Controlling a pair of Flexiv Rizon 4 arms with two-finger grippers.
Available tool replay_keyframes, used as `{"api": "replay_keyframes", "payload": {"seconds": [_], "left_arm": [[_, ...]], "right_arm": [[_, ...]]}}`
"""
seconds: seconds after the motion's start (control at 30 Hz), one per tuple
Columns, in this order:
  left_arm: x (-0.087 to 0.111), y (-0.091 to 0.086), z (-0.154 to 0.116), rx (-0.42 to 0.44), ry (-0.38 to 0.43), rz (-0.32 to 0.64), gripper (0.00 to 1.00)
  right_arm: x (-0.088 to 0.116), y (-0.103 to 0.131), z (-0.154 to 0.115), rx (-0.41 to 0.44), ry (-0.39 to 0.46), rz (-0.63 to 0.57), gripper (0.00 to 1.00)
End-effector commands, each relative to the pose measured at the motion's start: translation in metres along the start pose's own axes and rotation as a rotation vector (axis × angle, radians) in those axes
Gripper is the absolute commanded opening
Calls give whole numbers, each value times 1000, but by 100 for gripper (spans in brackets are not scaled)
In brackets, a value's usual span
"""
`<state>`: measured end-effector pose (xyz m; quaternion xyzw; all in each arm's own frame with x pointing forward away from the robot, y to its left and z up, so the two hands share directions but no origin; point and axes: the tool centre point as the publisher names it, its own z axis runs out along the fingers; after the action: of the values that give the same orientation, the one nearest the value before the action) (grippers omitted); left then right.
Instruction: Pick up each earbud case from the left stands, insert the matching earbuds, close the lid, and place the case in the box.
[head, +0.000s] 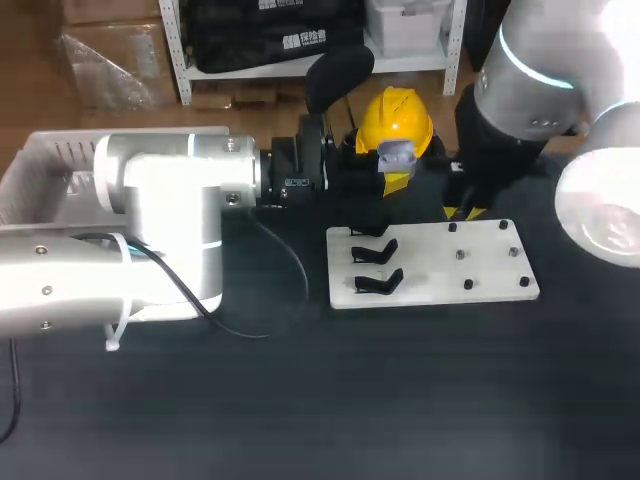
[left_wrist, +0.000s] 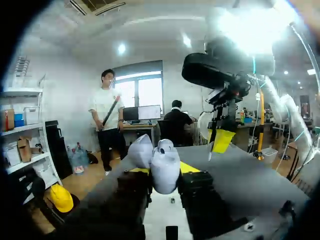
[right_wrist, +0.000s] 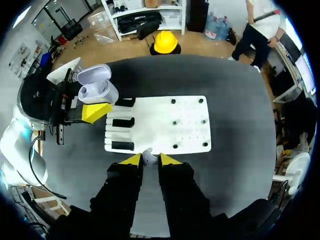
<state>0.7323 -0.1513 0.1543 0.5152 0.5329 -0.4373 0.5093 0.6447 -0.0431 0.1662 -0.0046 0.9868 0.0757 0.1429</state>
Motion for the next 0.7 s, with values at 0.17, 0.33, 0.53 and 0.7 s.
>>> {"api": "replay_keyframes", "payload": {"seconds": [0.17, 0.33, 0.53, 0.7], "left_arm": [[2, -3, 0, -13, -9, 6, 0], [2, -3, 0, -13, -9, 6, 0], [2, -3, 0, -13, -9, 6, 0], [2, -3, 0, -13, -9, 6, 0]], "right_arm": [[8, 10, -28, 15, -21, -3, 0], [9, 15, -38, 9, -44, 2, 0], [11, 24, -44, 32, -46, -33, 0], [11, 31, -42, 41, -36, -54, 0]]}}
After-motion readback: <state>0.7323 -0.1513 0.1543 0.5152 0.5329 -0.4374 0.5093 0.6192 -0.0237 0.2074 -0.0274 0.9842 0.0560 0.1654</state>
